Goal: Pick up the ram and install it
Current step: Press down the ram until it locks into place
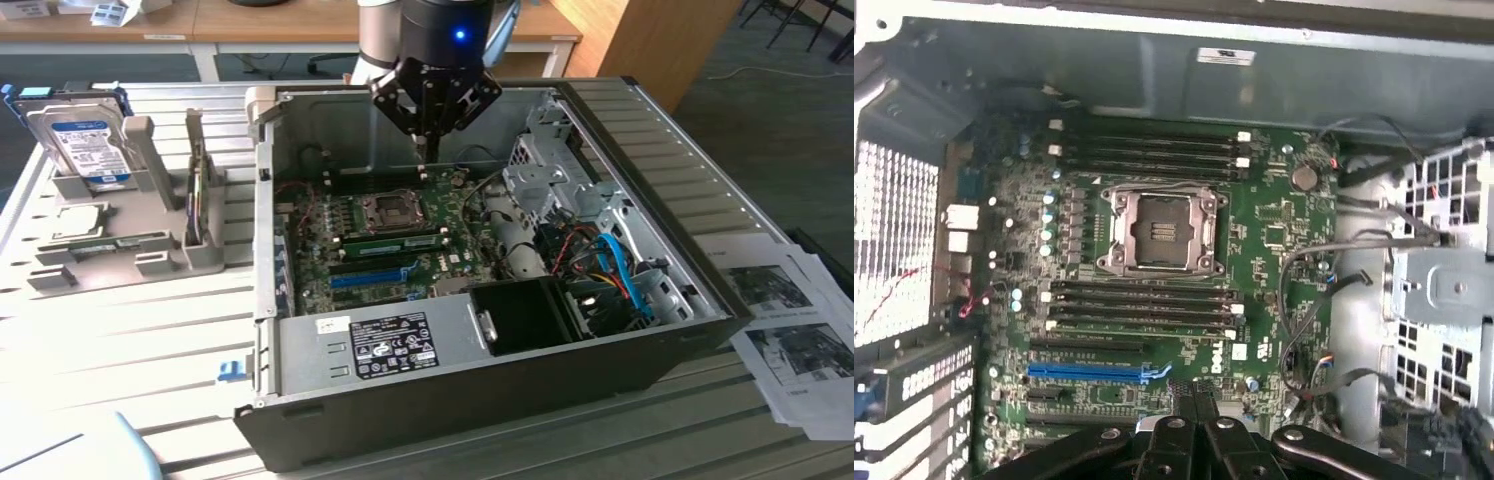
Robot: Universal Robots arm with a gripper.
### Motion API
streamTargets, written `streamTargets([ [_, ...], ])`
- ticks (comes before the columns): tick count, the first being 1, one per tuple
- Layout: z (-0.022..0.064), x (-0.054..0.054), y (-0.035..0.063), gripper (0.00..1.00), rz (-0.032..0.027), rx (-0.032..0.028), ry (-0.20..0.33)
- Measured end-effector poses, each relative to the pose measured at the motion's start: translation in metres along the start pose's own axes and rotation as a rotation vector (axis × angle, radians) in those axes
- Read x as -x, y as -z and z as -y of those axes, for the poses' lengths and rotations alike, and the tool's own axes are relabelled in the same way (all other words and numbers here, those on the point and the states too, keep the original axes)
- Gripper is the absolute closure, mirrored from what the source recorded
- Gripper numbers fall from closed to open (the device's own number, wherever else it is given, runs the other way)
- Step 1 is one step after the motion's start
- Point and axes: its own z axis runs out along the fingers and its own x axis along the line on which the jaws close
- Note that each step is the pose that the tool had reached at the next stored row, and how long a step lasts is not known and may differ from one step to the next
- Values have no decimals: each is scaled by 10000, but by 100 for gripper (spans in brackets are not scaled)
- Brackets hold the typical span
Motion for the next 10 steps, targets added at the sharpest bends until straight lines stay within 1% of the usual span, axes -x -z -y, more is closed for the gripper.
streamTargets([
  [5,0,-8,-2,91,18,-15,-611],
  [10,0,-8,-2,91,19,-16,-627],
])
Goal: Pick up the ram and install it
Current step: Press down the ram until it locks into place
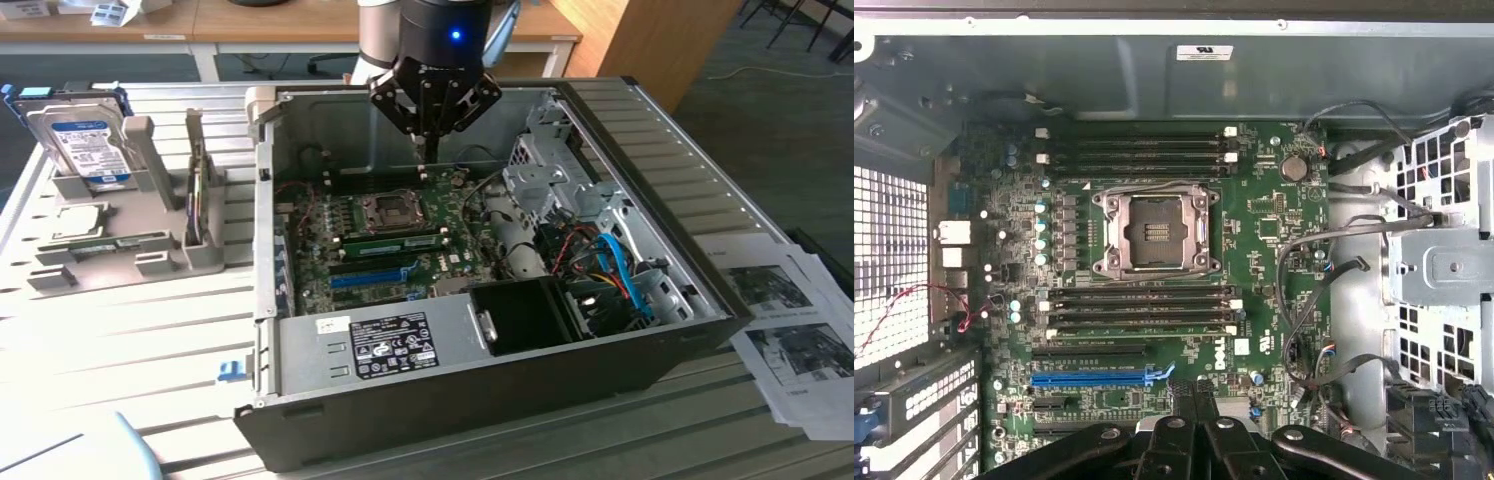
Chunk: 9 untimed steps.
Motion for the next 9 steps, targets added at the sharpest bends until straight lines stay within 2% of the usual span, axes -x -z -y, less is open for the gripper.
streamTargets([
  [4,0,0,-3,91,-4,1,-1],
  [5,0,-1,-8,91,-29,1,-3],
  [8,0,0,-22,91,-163,-6,-6],
  [9,0,-1,-22,91,-174,-8,-6],
])
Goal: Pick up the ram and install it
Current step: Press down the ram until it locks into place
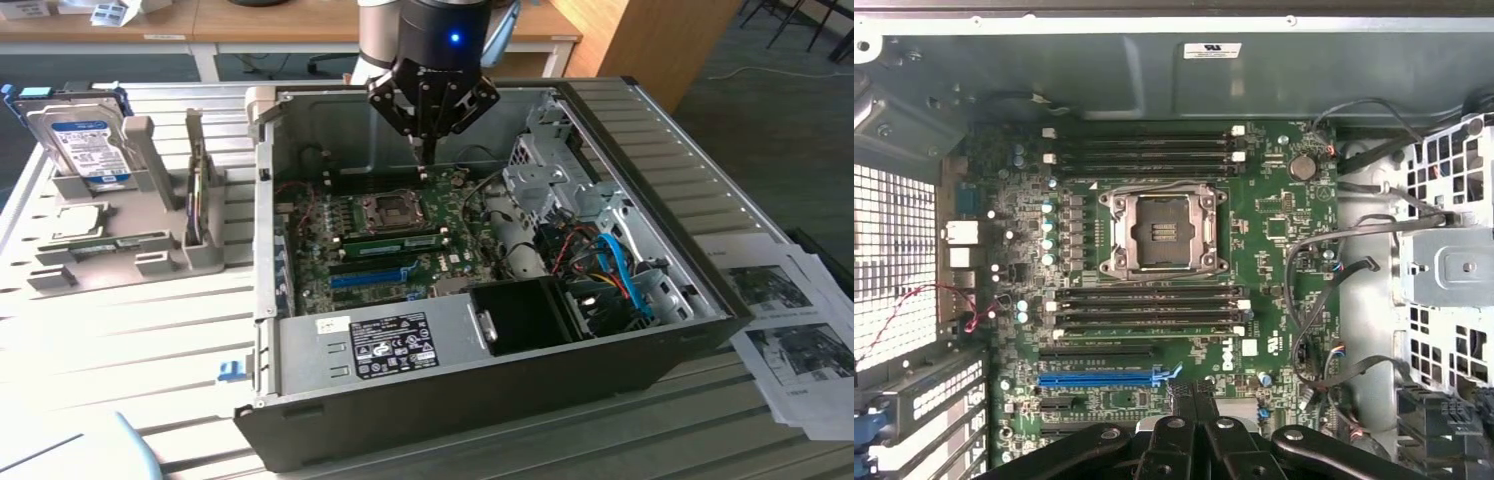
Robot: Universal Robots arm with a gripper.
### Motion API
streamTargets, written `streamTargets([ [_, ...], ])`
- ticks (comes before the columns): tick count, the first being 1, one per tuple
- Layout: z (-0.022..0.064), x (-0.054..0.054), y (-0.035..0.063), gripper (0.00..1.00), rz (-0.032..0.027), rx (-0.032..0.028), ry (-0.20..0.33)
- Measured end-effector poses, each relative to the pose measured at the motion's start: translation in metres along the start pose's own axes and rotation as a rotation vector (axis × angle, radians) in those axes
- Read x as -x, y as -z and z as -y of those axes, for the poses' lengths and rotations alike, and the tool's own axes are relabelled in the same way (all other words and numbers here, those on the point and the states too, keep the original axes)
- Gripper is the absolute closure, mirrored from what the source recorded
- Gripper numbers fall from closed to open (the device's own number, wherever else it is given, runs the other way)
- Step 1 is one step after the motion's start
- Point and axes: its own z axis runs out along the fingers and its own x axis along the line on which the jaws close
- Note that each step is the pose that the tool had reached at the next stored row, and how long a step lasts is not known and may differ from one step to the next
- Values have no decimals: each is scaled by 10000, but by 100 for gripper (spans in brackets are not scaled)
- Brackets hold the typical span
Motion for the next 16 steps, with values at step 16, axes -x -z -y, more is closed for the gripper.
streamTargets([
  [16,-4,-6,-18,91,-92,-2,-2],
])
